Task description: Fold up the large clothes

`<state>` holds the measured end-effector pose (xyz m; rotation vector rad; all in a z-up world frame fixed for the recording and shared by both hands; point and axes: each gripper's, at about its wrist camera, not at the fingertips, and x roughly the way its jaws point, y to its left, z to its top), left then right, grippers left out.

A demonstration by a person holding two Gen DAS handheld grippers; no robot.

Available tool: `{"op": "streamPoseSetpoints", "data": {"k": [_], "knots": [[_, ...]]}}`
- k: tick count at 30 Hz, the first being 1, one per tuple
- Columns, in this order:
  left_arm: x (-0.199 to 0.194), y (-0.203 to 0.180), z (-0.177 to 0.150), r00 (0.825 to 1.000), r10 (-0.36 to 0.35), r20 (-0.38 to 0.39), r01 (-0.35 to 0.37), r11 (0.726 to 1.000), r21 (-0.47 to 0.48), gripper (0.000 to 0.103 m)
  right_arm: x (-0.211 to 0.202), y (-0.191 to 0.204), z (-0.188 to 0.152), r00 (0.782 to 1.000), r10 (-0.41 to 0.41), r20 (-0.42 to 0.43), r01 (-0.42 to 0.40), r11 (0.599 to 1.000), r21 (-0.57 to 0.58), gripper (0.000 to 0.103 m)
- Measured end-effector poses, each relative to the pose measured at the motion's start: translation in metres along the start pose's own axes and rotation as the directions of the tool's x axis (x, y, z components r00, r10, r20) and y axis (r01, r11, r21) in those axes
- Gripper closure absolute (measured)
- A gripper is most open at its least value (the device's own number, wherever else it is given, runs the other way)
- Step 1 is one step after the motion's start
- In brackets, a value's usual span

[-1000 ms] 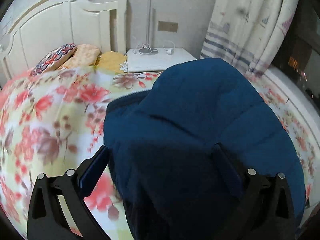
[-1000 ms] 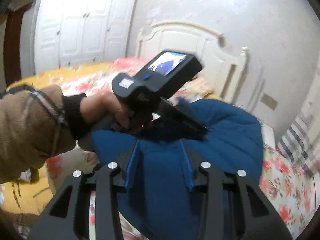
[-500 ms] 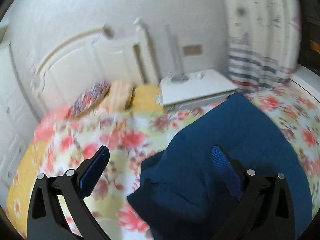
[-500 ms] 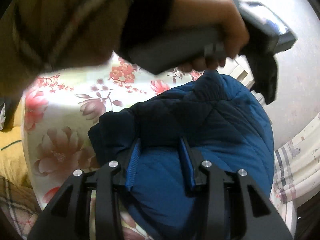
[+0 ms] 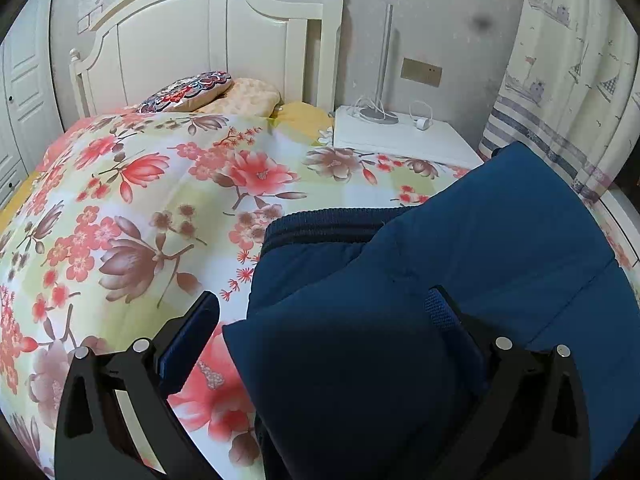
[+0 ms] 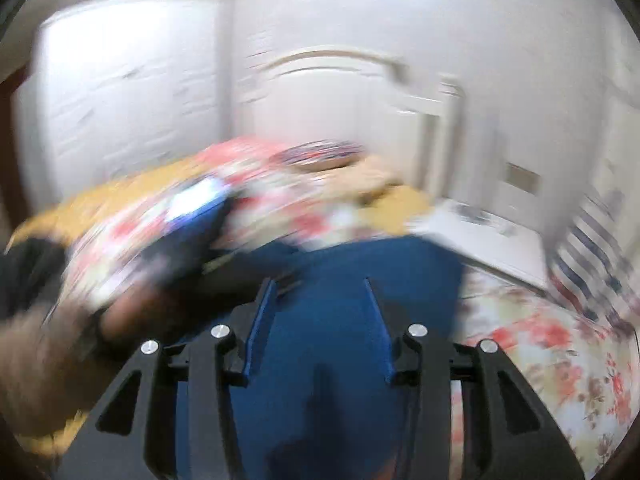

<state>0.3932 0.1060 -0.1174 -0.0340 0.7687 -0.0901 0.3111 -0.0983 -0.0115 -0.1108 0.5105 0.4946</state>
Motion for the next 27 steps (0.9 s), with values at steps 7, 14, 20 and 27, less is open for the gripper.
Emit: {"op": "streamPoseSetpoints", "data": {"k": [7,14,20,27], "knots": [[0.001,0.002,-0.002,1.0,-0.022,-0.002,0.021,1.0,-0.023,0.004,0.151,-0.077,0.012,0.965,-0.04,-0.259,0.063,0.995,0.083,0.06],[0.005,0.012,-0.003,0.999,-0.047,-0.011,0.046,0.996,-0.072,0.004,0.197,-0.068,0.002,0.911,-0.033,-0.411,0.027,0.999,-0.02,0.06],[0.005,0.012,-0.002,0.998,-0.061,-0.007,0.06,0.995,-0.085,0.004,0.187,-0.112,0.018,0.946,-0.077,-0.315,0.135,0.976,0.168,0.062],[0.005,0.016,-0.004,0.997,-0.078,-0.005,0.076,0.991,-0.113,0.004,0.211,-0.097,0.011,0.89,-0.127,-0.437,0.162,0.986,0.043,0.064]]}}
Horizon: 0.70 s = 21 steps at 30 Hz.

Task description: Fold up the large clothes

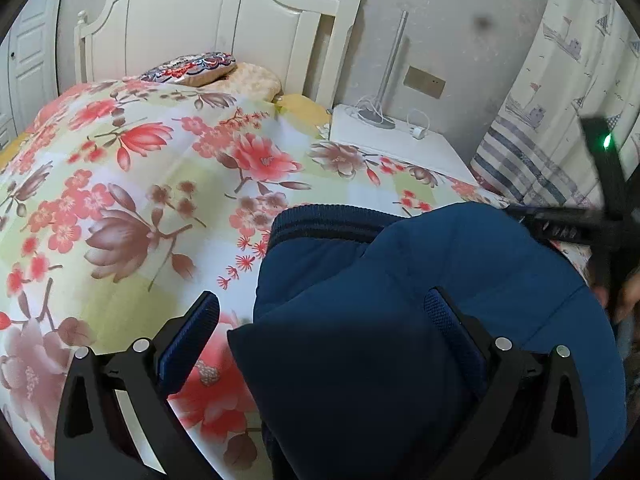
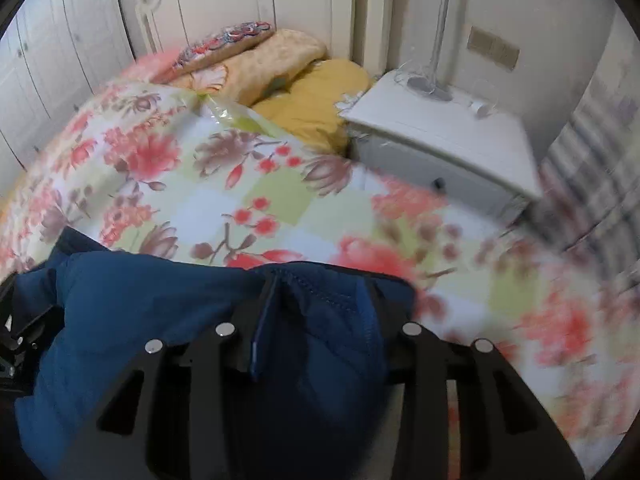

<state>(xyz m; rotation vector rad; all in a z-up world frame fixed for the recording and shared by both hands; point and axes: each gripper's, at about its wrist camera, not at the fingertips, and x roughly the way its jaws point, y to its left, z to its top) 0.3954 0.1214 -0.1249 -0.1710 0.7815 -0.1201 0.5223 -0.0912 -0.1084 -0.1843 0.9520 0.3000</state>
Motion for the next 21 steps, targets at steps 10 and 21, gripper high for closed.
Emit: {"op": "streamPoseSetpoints", "data": {"k": [10,21], "knots": [[-0.009,0.004,0.001,1.0,0.015,0.008,-0.015,1.0,0.013,0.004,0.005,0.09,-0.01,0.998,-0.048,-0.03,0.038,0.961,-0.276,0.038],[-0.182,-0.002,-0.067,0.965,-0.058,0.255,0.028,0.992,0.123,0.005,-0.052,0.176,-0.002,0.994,0.087,0.066,-0.05,0.9,-0.432,0.051]]}}
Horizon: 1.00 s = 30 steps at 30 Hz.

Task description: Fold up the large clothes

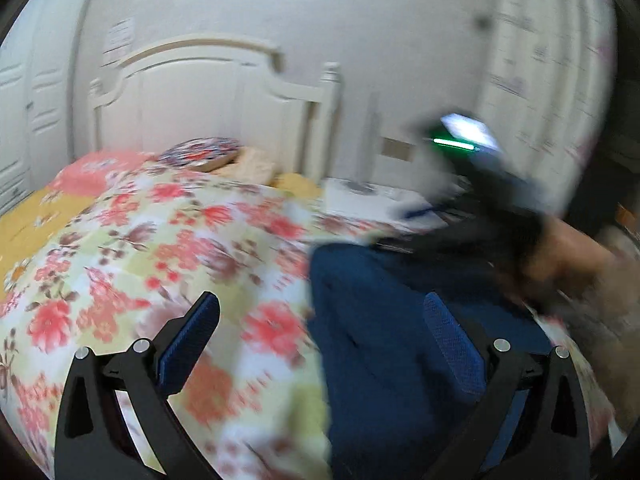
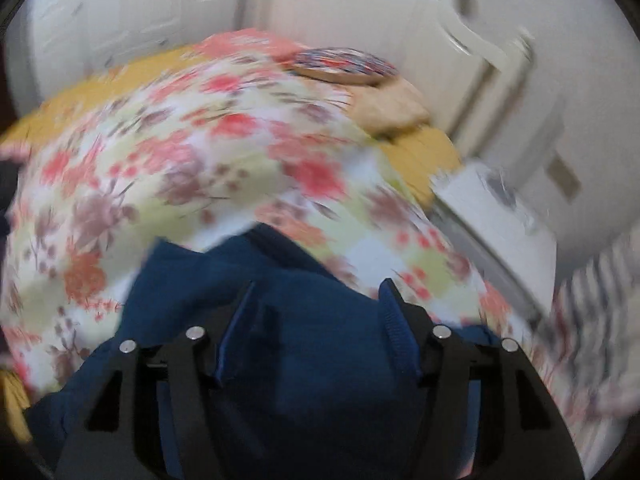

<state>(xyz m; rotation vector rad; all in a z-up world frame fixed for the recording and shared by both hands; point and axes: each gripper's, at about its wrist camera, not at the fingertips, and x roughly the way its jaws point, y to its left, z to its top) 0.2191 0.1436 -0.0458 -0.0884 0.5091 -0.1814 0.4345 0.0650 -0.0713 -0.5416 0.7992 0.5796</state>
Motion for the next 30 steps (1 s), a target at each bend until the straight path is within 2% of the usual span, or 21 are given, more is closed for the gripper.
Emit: {"op": "streamPoseSetpoints", "data": {"k": [2,3,4,6,9,10,13,16,18,19,20,21,23,26,28,30], "knots": [[0.0,-0.02,-0.024,0.999,0.009,-0.033,-0.007,0.999,0.048,0.005,0.03,0.032,0.004,0.995,0.049,-0.087,-0.056,0.995,-0.085,0.096],[0.004,-0.026,-0.035,0.998,0.016,-0.056,-0.012,0.998,0.063,0.005,0.044,0.046,0.002,0.991,0.03,-0.132,-0.048,0.99,-0.134,0.101],[0.015,-0.032,-0.052,0.993,0.037,-0.11,-0.028,0.997,0.079,0.005,0.055,0.057,0.0,0.987,-0.019,-0.163,-0.012,0.982,-0.189,0.101],[0.02,-0.028,-0.073,0.993,0.057,-0.104,-0.054,0.998,0.033,0.005,0.065,0.076,0.002,0.975,-0.119,-0.186,0.062,0.955,-0.29,0.101],[0.023,-0.018,-0.079,0.991,0.012,-0.134,-0.019,0.999,-0.05,0.004,0.064,0.085,-0.003,0.974,-0.18,-0.14,0.123,0.931,-0.343,0.101],[0.024,-0.019,-0.079,0.99,0.011,-0.141,-0.017,0.999,-0.041,0.004,0.061,0.086,-0.007,0.975,-0.194,-0.106,0.146,0.925,-0.351,0.101],[0.024,-0.03,-0.083,0.989,0.06,-0.137,-0.057,0.998,0.026,0.004,0.053,0.085,-0.009,0.98,-0.18,-0.088,0.141,0.933,-0.331,0.101],[0.022,-0.033,-0.086,0.988,0.08,-0.135,-0.078,0.997,0.021,0.004,0.031,0.081,-0.006,0.988,-0.102,-0.116,0.069,0.963,-0.262,0.1],[0.024,-0.032,-0.086,0.987,0.08,-0.139,-0.078,0.997,0.014,0.004,0.004,0.081,-0.006,0.994,-0.052,-0.095,0.03,0.976,-0.215,0.071],[0.024,-0.031,-0.086,0.986,0.081,-0.144,-0.081,0.997,0.012,0.004,-0.019,0.071,-0.009,0.998,-0.031,-0.053,0.022,0.986,-0.163,0.033],[0.024,-0.031,-0.086,0.986,0.085,-0.145,-0.084,0.996,0.011,0.004,-0.037,0.065,-0.015,1.0,-0.006,-0.012,0.004,0.993,-0.121,0.011],[0.024,-0.033,-0.086,0.985,0.094,-0.144,-0.093,0.996,0.018,0.004,-0.056,0.055,-0.024,0.999,0.026,0.038,-0.023,0.997,-0.073,0.01],[0.024,-0.036,-0.085,0.983,0.115,-0.141,-0.112,0.993,0.033,0.004,-0.075,0.038,-0.048,0.998,0.029,0.063,-0.031,0.999,0.019,0.012],[0.024,-0.037,-0.085,0.981,0.126,-0.148,-0.121,0.992,0.041,0.004,-0.075,0.021,-0.104,1.0,0.011,-0.001,-0.011,0.993,0.116,0.013],[0.024,-0.037,-0.085,0.981,0.121,-0.154,-0.116,0.992,0.042,0.004,-0.09,0.015,-0.141,0.996,0.043,0.072,-0.057,0.978,0.199,0.013],[0.024,-0.037,-0.086,0.979,0.133,-0.153,-0.129,0.991,0.038,0.004,-0.117,0.015,-0.167,0.991,0.036,0.128,-0.069,0.963,0.259,0.014]]}}
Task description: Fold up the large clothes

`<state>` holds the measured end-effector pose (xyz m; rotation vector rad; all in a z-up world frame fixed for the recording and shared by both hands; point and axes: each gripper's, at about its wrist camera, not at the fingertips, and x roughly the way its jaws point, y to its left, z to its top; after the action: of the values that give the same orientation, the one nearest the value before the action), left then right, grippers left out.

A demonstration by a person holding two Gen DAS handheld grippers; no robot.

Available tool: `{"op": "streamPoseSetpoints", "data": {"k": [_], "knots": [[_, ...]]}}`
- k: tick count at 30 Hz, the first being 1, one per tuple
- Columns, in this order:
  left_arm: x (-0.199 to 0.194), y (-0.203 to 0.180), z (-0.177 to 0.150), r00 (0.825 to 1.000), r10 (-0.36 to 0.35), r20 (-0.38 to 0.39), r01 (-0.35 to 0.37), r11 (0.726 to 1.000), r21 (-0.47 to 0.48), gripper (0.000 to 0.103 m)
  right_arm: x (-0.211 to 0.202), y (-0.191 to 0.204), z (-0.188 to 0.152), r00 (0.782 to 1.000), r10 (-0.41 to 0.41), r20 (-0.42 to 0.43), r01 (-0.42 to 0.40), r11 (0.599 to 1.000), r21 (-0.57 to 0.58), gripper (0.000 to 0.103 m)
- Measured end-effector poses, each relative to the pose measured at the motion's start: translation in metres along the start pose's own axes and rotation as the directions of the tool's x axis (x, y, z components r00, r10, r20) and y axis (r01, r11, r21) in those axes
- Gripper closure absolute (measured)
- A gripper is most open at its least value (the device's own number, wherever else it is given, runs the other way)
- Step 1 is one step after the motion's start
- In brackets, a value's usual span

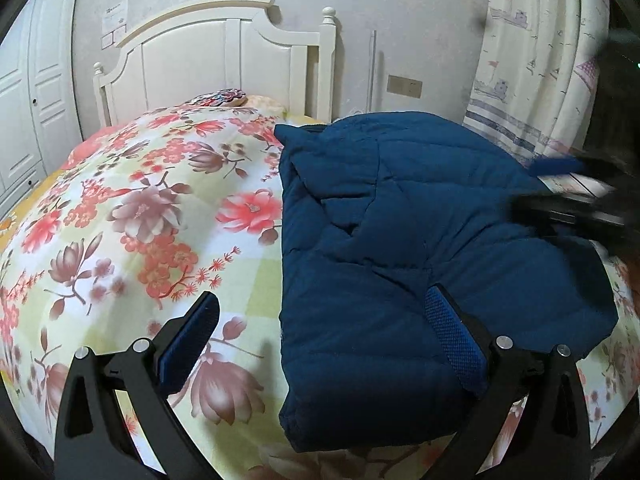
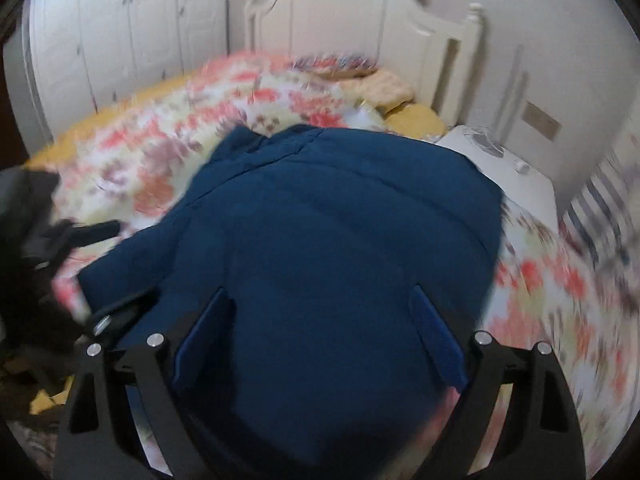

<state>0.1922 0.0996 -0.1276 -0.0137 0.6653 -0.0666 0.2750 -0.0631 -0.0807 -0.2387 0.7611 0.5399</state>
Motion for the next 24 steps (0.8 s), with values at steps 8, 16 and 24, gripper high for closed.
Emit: {"op": "streamPoseSetpoints", "data": {"k": [8,16,24], "knots": [[-0.005,-0.007,-0.002,0.999,0.051,0.01,-0.051,0.999,0.014,0.004,-0.024,0.011,-0.097,1.0,0.011,0.001,-0.011,0.997,0.082,0.006],[-0.012,-0.002,-0.004,1.0,0.031,-0.003,-0.031,1.0,-0.005,0.004,-0.066,-0.057,-0.109,0.981,0.113,0.159,-0.168,0.904,0.392,0.003],[-0.01,0.012,0.004,0.993,-0.082,-0.084,0.074,0.992,-0.098,0.005,-0.022,-0.107,-0.095,0.973,0.201,0.117,-0.232,0.792,0.565,0.003]]}}
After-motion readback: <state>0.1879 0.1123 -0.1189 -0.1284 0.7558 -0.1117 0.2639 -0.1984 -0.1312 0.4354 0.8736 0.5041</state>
